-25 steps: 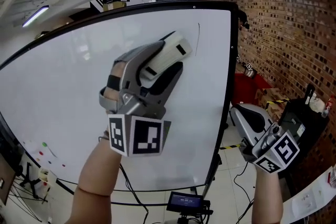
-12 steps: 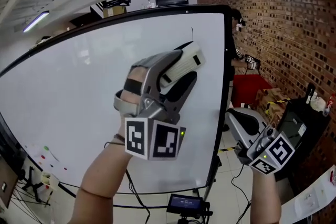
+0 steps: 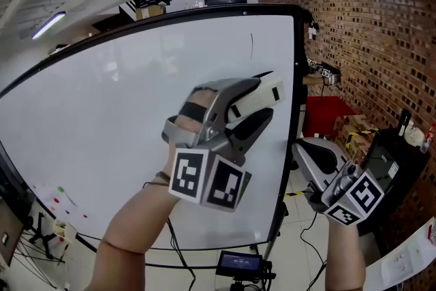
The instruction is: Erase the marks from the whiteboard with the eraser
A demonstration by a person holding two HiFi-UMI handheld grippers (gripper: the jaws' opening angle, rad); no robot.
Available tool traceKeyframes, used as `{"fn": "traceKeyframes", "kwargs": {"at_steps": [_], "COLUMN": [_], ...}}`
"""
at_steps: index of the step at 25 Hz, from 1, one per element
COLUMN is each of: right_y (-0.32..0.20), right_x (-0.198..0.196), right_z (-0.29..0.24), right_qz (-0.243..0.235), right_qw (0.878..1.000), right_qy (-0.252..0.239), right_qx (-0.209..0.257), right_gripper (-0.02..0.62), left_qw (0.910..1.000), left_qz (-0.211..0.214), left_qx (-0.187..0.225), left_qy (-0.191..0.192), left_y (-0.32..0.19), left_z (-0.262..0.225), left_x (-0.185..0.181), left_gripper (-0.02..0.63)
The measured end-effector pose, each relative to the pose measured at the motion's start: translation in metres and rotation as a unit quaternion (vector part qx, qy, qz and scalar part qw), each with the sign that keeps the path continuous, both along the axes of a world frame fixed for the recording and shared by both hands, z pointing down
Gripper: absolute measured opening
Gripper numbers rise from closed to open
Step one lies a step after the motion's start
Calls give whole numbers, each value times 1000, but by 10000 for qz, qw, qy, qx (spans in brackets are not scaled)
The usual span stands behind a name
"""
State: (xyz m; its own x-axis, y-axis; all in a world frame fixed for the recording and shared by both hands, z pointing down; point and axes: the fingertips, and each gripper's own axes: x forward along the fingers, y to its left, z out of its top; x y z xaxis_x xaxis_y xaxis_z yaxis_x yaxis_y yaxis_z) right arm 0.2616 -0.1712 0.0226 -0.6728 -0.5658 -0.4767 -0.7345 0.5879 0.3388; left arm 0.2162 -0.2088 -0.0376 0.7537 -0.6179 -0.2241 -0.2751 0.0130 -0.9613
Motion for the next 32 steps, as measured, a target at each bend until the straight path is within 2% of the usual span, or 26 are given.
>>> {"fn": "traceKeyframes", "kwargs": {"at_steps": [4,7,9,12,15,19,21,25,29,32], "right_y": [-4,-5,-5,-6,-6,-7,-11,-17,-18,-17], "right_x": [-3,2,9,14,19,13,7,5,4,10], "right_z": [1,3,3,5,4,4,7,13,19,23], "right_qz": [-36,-28,5,47,-13,-140,-186,-237,-330,-339], "right_qw": [10000,10000,10000,9999,9999,9998,9997,9993,9989,9987], "right_qy": [-4,-27,-35,-58,-135,-153,-149,-192,-178,-205], "right_qx": [-29,-55,-61,-72,-80,-69,-109,-213,-280,-307], "right_gripper": [17,17,17,17,17,17,17,17,17,17], "left_qw": [9985,9946,9891,9761,9701,9703,9753,9905,9980,9992], "left_qz": [-8,-55,-176,-440,-547,-683,-643,-470,-357,-50], "left_qx": [351,464,618,955,1043,1490,1459,946,467,-311], "left_qy": [432,927,1325,1903,2124,1778,1528,876,212,235], "left_y": [-1,-1,-2,-4,-3,-1,-2,-2,-2,0], "left_z": [-43,-78,-96,-114,-122,-121,-121,-94,-46,-31], "left_x": [-7,-19,-33,-64,-68,-45,-31,0,19,17], "left_gripper": [272,272,272,272,272,272,272,272,272,272]}}
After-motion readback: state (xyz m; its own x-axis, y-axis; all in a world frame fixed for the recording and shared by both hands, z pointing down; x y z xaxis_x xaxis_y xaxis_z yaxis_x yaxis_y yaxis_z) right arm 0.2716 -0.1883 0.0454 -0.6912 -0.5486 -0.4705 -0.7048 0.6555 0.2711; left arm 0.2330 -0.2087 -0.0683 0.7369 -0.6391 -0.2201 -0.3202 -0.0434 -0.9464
